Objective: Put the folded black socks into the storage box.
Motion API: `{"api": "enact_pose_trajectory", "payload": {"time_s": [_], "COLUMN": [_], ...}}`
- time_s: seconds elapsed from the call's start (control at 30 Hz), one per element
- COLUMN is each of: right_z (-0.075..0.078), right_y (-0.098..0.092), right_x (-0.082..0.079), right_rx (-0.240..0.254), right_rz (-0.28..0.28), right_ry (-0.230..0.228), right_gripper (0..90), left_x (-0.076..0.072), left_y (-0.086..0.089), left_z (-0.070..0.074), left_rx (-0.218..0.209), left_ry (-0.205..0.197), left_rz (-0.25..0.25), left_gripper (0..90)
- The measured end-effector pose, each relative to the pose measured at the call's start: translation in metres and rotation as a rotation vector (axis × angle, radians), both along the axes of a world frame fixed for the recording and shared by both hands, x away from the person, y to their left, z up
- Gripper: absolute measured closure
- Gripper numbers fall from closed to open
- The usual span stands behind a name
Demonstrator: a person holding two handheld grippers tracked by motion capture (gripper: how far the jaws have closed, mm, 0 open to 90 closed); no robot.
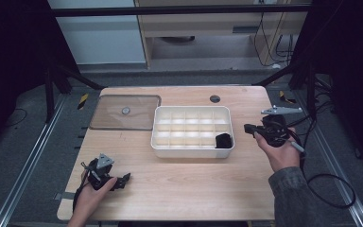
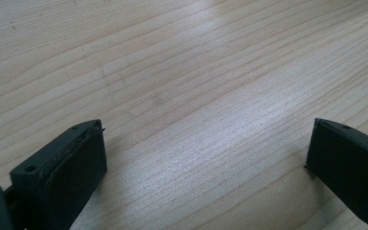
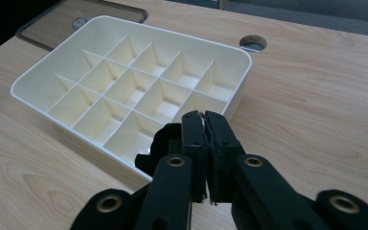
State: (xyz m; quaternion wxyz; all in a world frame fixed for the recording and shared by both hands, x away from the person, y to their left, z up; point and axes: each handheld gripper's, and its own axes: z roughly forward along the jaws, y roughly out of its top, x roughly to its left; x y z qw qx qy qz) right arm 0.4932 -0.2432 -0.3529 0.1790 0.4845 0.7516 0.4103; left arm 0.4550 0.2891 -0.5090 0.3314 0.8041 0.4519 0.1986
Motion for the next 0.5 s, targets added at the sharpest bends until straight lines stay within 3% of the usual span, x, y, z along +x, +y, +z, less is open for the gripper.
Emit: {"api": "enact_pose_trajectory", "payload": {"time_s": [0.2,0.5], "right_z": [-0.009,-0.018], "right_y": [-0.003,-0.007], "right_x": [-0.007,-0.019], "right_rx": [-0.003,0.001], "right_rz": [-0.005,-0.034], "right_ry": [-0.001,-0.003], "right_gripper": [78.6,44.1], "left_x": [0.0,0.0], "left_y": [0.0,0.0], "left_z": [0.0,0.0], "left_rx": [0.0,0.0], "left_ry": [0.0,0.0], "left_rz": [0.0,0.0], "left_gripper": [0.0,0.0]}}
